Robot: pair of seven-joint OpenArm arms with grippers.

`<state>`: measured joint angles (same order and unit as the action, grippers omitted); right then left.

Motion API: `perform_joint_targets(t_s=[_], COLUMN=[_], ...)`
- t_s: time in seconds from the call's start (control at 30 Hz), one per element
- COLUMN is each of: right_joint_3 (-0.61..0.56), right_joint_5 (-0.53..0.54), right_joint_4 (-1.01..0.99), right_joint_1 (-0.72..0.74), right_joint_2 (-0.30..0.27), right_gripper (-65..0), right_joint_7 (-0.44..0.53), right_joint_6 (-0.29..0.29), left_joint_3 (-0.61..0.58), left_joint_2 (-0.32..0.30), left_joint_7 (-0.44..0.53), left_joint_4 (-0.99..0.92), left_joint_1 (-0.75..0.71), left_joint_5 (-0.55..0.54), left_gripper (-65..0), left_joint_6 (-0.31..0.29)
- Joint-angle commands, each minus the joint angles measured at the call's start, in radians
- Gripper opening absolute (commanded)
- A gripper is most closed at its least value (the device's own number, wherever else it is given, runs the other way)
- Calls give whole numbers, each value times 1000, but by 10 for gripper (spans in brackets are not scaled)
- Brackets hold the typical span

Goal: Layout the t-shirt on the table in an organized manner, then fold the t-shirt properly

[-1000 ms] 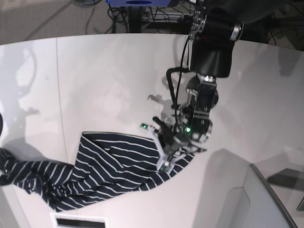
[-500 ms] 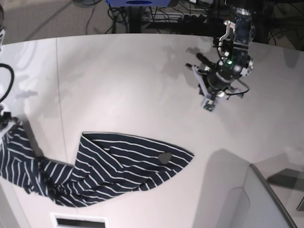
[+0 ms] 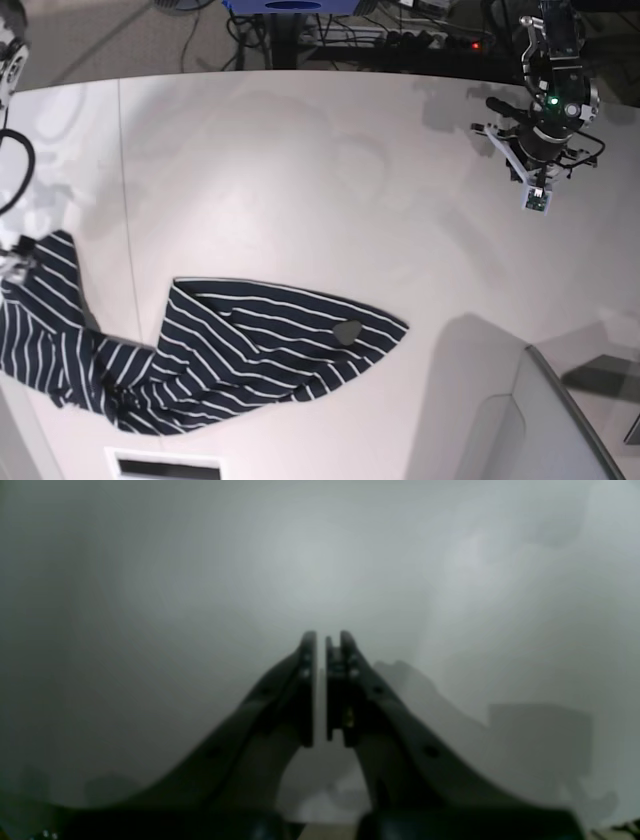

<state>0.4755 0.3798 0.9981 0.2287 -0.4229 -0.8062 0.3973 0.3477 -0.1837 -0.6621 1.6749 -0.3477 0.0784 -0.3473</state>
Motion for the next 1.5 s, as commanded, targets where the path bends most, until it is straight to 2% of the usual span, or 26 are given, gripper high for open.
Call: perform_joint_targets(t_s=[0.0, 0.07, 0.13, 0.2, 0.27, 0.37, 0.5, 0.6, 0.77, 0.87, 1.2, 1.33, 1.47], right_joint_3=[29, 6, -119, -257, -363, -458, -550, -587, -668, -705, -709, -709, -709], right_joint_5=[3, -2, -3, -3, -2, -2, -2, -2, -2, -2, -2, -2, -2], right_joint_4=[95, 304, 465, 516, 497, 391, 176, 72, 0, -98, -463, -522, -536], right_joint_1=[-32, -117, -186, -193, -168, -102, 30, 100, 163, 208, 360, 361, 335], right_joint_2=[12, 81, 117, 124, 135, 151, 152, 169, 175, 203, 256, 272, 298], right_gripper=[-114, -119, -119, -119, -120, -120, -120, -120, -120, -120, -120, -120, -141], right_joint_7=[3, 3, 9, 18, 64, 135, 150, 155, 225, 276, 474, 531, 539], right_joint_6=[2, 1, 9, 7, -8, -47, -54, -54, -59, -59, -59, -59, -59], left_joint_3=[11, 34, 38, 40, 29, 26, 32, 35, 37, 32, 35, 35, 35], left_joint_2=[-6, -4, -4, -4, -4, -3, -3, -4, -6, -6, -6, -6, -6], left_joint_7=[15, 15, 15, 14, 11, 11, 11, 12, 14, 15, 15, 15, 15], left_joint_4=[17, 12, 12, 17, 21, 17, 15, 12, -29, -34, -34, -34, -34], left_joint_1=[0, 2, 9, 12, 23, 25, 17, 14, 17, 17, 14, 14, 14], left_joint_5=[-2, -2, -2, -2, -2, -2, -2, -2, -1, -1, 5, 5, 7], left_gripper=[-650, -650, -650, -650, -650, -650, -650, -650, -650, -650, -650, -650, -650], left_joint_6=[-17, -52, -62, -62, -62, -62, -62, -62, -62, -62, -62, -62, -62])
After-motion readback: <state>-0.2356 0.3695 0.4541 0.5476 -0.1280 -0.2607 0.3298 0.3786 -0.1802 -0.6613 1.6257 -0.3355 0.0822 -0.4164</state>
